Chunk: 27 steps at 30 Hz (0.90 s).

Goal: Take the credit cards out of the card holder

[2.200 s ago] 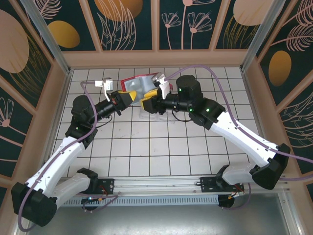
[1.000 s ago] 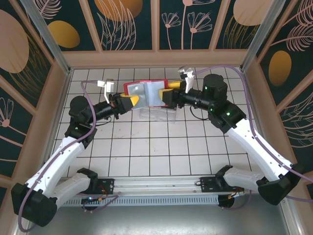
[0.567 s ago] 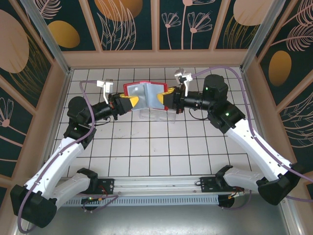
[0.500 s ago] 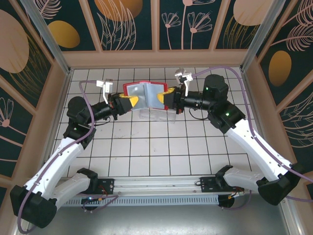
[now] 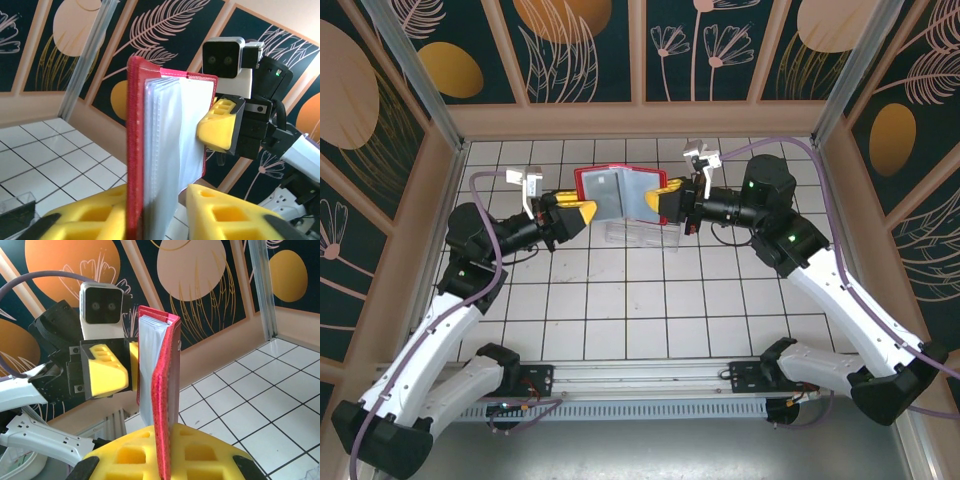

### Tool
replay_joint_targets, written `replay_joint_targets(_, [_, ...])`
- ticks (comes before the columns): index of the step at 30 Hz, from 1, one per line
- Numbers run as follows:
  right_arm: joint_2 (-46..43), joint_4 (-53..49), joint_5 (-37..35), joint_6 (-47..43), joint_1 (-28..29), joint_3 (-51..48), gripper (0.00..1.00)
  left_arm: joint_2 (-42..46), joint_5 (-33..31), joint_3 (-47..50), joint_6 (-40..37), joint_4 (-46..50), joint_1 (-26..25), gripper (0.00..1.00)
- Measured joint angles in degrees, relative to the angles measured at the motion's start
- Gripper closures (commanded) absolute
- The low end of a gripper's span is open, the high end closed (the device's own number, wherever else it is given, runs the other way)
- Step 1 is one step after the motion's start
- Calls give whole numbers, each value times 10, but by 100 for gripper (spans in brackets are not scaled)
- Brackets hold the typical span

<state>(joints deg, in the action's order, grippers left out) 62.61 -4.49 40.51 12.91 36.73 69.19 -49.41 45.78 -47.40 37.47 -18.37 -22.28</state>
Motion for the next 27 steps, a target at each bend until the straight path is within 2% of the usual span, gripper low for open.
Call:
replay_joint_targets(3, [-1,0,2,2,0,0,100,0,-8,0,-8,8,0,82])
replay_joint_targets(7, [-1,0,10,10,0,0,100,-2,-17,-3,-18,21,0,84])
replay_joint_targets(13, [-1,21,32,25,0,-5,100,-27,-14,-14,-23,17,0,72])
replay_joint_targets(20, [-1,32,42,36,2,-7,100,-74,10,-19,3,-27,0,68])
replay_joint_targets(27, [-1,43,42,40,9,-7,100,-85,33,-25,25,-68,-2,63])
